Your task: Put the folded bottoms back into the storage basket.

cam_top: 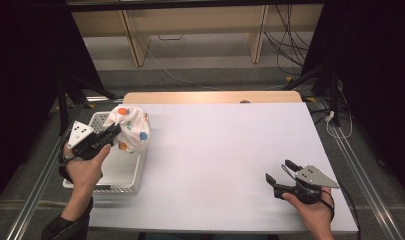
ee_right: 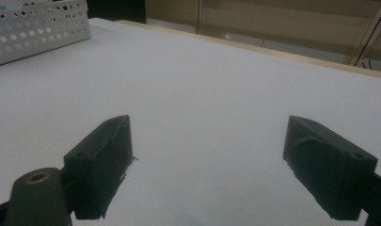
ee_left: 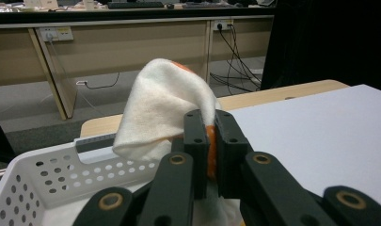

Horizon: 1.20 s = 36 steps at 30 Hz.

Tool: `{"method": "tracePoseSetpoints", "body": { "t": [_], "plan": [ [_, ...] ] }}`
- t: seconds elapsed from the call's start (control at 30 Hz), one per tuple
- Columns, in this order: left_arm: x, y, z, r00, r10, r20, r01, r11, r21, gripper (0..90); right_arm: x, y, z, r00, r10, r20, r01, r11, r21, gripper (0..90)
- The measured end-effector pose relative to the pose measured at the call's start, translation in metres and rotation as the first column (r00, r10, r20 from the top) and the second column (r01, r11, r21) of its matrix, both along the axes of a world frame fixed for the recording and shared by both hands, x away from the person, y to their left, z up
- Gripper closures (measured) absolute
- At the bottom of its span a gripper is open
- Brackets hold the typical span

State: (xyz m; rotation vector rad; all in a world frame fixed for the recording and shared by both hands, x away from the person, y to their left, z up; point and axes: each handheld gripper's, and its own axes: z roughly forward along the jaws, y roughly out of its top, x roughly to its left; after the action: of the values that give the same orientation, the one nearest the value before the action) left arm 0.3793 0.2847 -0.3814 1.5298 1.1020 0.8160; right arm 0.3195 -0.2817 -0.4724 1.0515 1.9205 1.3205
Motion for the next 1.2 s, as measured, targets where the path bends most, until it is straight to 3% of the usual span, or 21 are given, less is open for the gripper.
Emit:
{"method": "tracePoseSetpoints", "body": {
  "t": [1.2],
  "plan": [
    [0.000, 0.021, -0.005, 0.9983, 0.046, -0.035, -0.046, 0.9989, 0.014, 84.4, 0.000, 0.000, 0.000, 1.0000, -0.001, 0.001, 0.001, 1.0000, 0.000, 16.9]
  ]
}}
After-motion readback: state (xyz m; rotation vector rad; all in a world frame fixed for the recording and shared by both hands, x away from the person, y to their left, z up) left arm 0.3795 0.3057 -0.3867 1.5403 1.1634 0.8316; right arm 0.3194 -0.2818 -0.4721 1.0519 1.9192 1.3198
